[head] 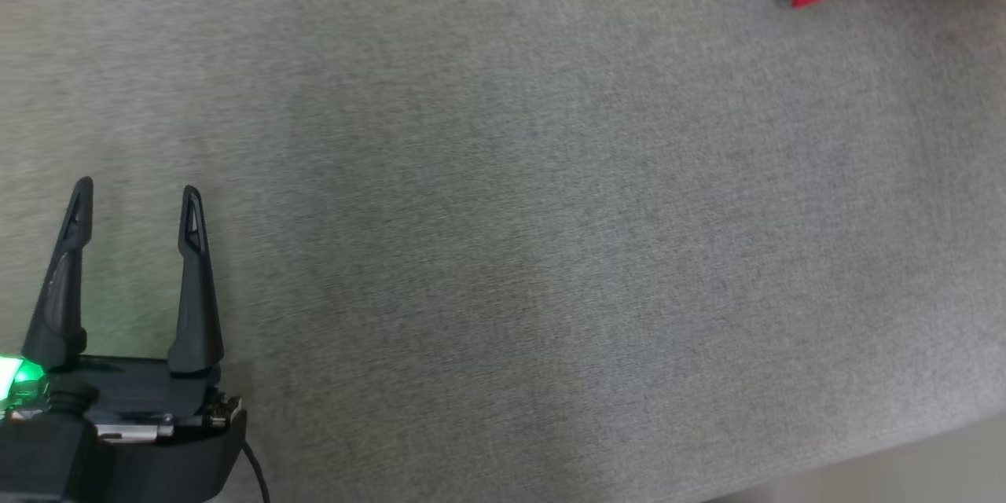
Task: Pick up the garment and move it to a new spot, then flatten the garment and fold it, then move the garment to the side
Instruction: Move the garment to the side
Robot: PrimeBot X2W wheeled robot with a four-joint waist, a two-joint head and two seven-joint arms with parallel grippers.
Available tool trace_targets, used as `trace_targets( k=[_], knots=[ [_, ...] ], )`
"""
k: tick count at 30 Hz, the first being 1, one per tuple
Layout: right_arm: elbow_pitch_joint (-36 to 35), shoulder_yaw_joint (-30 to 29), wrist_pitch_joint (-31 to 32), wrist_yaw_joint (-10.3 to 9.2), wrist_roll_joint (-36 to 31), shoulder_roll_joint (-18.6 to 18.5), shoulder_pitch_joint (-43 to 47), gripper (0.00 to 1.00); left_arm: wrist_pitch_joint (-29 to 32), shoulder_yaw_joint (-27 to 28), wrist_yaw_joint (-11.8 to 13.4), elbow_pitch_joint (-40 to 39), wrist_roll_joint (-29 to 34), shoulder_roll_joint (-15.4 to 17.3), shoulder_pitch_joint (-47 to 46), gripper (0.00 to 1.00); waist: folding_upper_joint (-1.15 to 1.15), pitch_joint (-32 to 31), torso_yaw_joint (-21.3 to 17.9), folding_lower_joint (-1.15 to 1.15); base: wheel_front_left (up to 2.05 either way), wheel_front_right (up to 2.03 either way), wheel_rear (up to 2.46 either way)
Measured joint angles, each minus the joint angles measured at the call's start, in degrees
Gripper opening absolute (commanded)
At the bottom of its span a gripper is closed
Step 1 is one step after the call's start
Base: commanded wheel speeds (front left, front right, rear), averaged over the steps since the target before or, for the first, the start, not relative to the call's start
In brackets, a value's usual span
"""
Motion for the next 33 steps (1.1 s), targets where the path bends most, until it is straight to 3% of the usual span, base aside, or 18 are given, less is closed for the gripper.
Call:
trace_targets(
  k=[6, 17, 18, 19, 20, 28, 33],
  knots=[
    [0.6, 4.4, -0.1, 0.00, -5.2, -1.2, -2.7, 0.00, 0.0, -0.4, 0.1, -2.7, 0.5, 0.8, -0.1, 1.00, 0.00, 3.0, -2.3, 0.00, 0.00, 0.00, 0.00],
    [4.5, 4.1, 0.6, 0.00, -9.2, -2.0, -6.3, 0.00, 0.0, 0.3, 0.6, -4.6, 0.2, 1.6, 0.1, 1.00, -0.01, 6.0, -3.6, -0.01, 0.00, 0.00, 0.00],
    [4.8, 3.9, 0.6, 0.00, -9.3, -1.9, -6.4, 0.27, 0.0, 0.3, 0.8, -4.7, 0.2, 1.6, 0.2, 1.00, -0.01, 6.1, -3.6, -0.01, 0.00, 0.00, 0.00],
    [5.1, 3.8, 0.6, 0.00, -9.8, -1.8, -6.4, 0.94, 0.0, 0.3, 1.0, -4.8, 0.2, 1.6, 0.3, 1.00, -0.01, 6.2, -3.6, -0.01, 0.00, 0.00, 0.00],
    [5.4, 3.8, 0.6, 0.00, -10.2, -1.8, -6.4, 1.00, 0.0, 0.3, 1.0, -4.8, 0.2, 1.6, 0.4, 1.00, -0.01, 6.2, -3.6, -0.01, 0.00, 0.00, 0.00],
    [5.1, 0.7, 0.2, 0.00, -14.4, -0.9, -5.9, 1.00, 0.0, 0.4, 1.5, -1.5, -0.9, 0.8, 0.3, 1.00, -0.01, 3.8, -3.5, 0.00, 0.00, 0.00, 0.00],
    [0.9, -1.8, -0.6, 0.00, -15.0, 1.5, -2.7, 1.00, 0.0, 0.9, 1.5, 3.4, -2.3, -1.3, 1.5, 1.00, -0.01, 0.0, -2.9, -0.01, 0.00, 0.00, 0.00]
  ],
)
